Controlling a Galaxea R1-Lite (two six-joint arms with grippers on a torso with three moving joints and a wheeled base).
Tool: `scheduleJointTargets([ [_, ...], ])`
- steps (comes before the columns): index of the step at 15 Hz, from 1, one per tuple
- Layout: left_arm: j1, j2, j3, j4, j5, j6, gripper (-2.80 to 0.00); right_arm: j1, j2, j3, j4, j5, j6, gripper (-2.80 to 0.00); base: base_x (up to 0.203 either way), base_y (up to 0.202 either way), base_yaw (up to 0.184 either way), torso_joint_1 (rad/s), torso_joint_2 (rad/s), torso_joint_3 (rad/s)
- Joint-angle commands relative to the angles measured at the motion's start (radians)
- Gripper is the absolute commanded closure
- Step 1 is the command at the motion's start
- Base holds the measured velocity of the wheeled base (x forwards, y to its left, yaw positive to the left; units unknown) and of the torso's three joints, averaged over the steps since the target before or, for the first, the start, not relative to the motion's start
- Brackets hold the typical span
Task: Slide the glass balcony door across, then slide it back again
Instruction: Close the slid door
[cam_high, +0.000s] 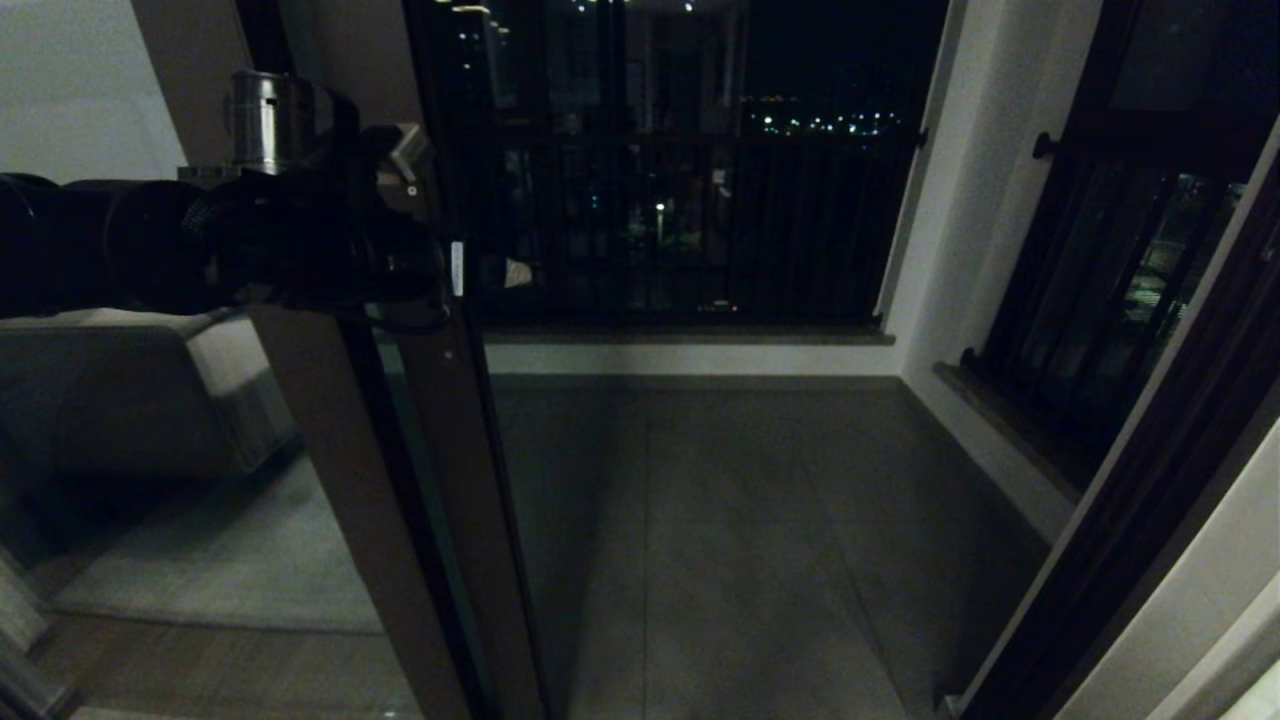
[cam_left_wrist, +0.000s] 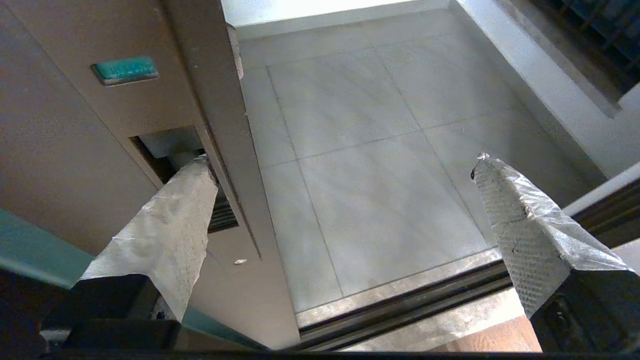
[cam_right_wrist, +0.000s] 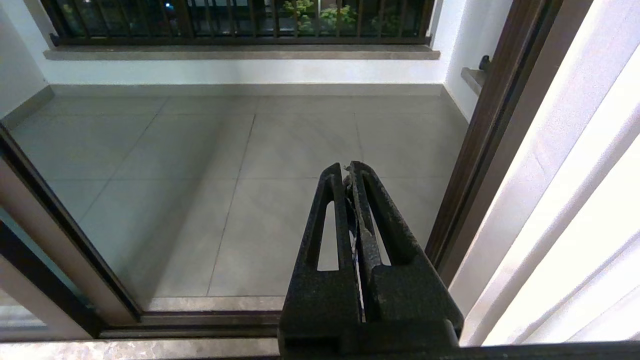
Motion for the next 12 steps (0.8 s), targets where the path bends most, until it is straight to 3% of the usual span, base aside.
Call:
scheduleJointTargets([
  [1,-0.037,-0.004,-0.004,0.001,0.002,0.0,-2.8,0.0,0.002,0.0,0.0,0.001,-0.001,0.0,0.0,0.0,0.0,0.0,0.0,0.0],
  [12,-0.109,0.026,-0.017,-0.032,0.02,0.004,-2.8,0.0,0.002,0.0,0.0,0.001,-0.001,0.0,0.0,0.0,0.0,0.0,0.0,0.0],
])
